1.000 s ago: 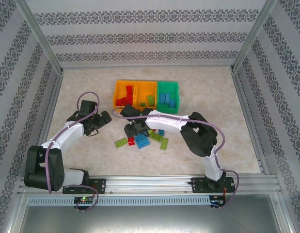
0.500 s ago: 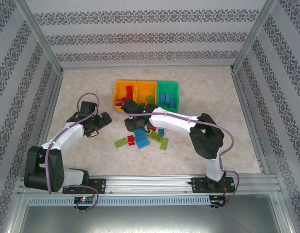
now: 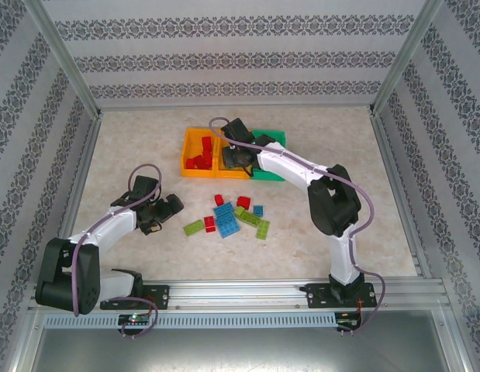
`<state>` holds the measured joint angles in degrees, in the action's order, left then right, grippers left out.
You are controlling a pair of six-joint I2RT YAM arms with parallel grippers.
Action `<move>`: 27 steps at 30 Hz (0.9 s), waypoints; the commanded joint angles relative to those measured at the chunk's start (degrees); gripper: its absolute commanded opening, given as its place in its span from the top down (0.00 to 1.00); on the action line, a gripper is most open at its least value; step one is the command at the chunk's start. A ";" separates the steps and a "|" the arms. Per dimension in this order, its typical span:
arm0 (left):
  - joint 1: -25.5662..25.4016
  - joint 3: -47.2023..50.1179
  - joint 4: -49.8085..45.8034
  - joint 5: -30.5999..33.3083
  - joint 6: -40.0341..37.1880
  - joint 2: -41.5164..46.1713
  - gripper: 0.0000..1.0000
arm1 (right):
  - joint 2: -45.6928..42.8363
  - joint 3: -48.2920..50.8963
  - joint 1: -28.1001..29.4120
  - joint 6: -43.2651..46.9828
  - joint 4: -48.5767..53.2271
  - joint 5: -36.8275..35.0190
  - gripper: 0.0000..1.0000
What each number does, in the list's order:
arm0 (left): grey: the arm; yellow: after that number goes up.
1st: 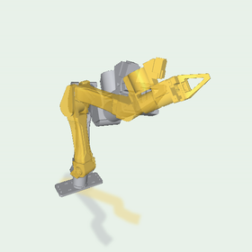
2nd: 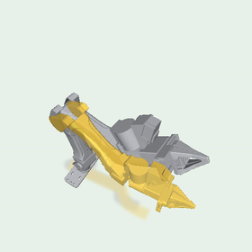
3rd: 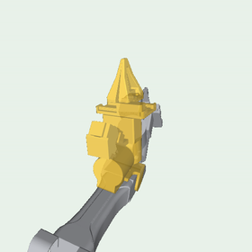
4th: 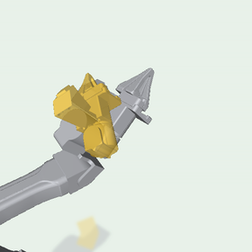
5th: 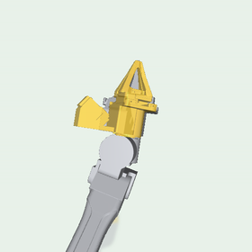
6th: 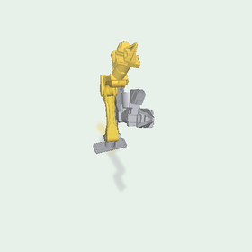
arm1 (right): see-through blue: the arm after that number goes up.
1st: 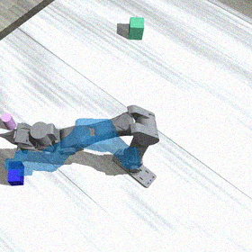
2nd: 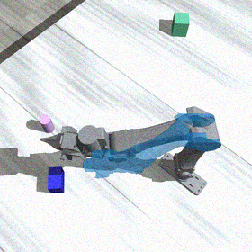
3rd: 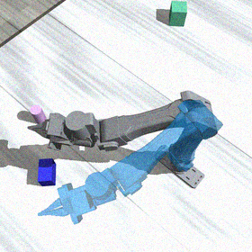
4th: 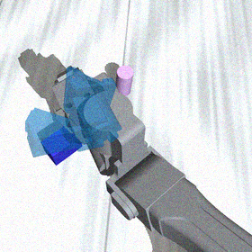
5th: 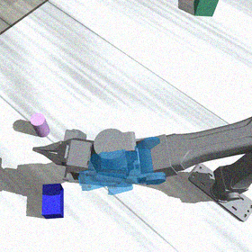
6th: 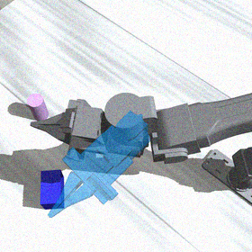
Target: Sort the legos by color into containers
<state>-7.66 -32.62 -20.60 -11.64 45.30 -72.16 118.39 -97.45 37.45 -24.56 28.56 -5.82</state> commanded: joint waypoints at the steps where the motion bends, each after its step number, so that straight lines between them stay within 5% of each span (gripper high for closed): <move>1: -1.47 0.97 0.87 -0.25 2.64 1.37 0.00 | 3.26 -3.96 -0.82 0.41 0.18 -1.21 0.68; 4: -1.82 0.32 0.58 0.09 2.43 1.19 0.00 | 4.98 -5.31 -1.60 0.21 0.54 -0.04 0.59; 7: -1.87 -0.40 0.39 0.29 2.17 0.63 0.00 | 4.07 -4.33 -1.65 0.90 -0.30 0.70 0.40; 12: -2.19 -1.02 1.00 -0.01 2.07 -0.58 0.00 | -2.70 2.95 0.26 3.34 -3.78 0.14 0.28; 18: -2.74 -1.25 2.14 0.20 2.16 -2.00 0.00 | -11.87 15.83 3.34 5.95 -2.93 -1.59 0.26; 27: -3.21 -3.29 3.71 -0.58 1.57 -5.68 0.00 | -16.05 28.89 4.55 -9.79 -2.25 0.80 0.26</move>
<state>-9.67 -34.85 -21.85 -10.68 47.03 -75.57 102.94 -70.59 41.76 -26.72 25.87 -5.65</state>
